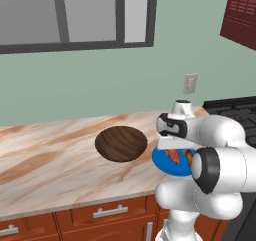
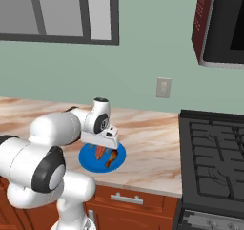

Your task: Place the chicken drumstick on the plate and place the sweet potato on the same plate.

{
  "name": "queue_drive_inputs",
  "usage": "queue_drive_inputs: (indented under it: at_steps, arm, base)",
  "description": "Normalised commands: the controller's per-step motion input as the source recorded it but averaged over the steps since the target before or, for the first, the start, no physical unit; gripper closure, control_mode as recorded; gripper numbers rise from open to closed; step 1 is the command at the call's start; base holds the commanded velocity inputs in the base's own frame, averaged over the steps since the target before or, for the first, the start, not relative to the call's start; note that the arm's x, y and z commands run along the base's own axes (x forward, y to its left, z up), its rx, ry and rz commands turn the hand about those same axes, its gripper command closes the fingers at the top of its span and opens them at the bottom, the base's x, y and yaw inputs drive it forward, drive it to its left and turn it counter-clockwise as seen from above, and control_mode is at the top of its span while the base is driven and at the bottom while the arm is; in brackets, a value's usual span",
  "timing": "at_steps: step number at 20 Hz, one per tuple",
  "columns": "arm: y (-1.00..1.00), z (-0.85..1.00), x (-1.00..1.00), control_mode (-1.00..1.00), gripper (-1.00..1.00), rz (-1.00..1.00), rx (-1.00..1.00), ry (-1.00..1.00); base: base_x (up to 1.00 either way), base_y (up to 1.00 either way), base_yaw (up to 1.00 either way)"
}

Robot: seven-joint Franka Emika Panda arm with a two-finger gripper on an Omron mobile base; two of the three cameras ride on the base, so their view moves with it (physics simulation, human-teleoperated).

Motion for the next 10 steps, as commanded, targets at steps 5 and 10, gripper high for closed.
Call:
queue_drive_inputs:
  at_steps: [5,10]
  arm:
    - [0.01,0.64,-0.35,-1.00,-1.00,0.00,0.00,-0.13]
    - [0.03,0.83,-0.67,-1.00,-1.00,0.01,0.00,-0.11]
  base:
    - [0.00,0.00,0.00]
    - [0.00,0.00,0.00]
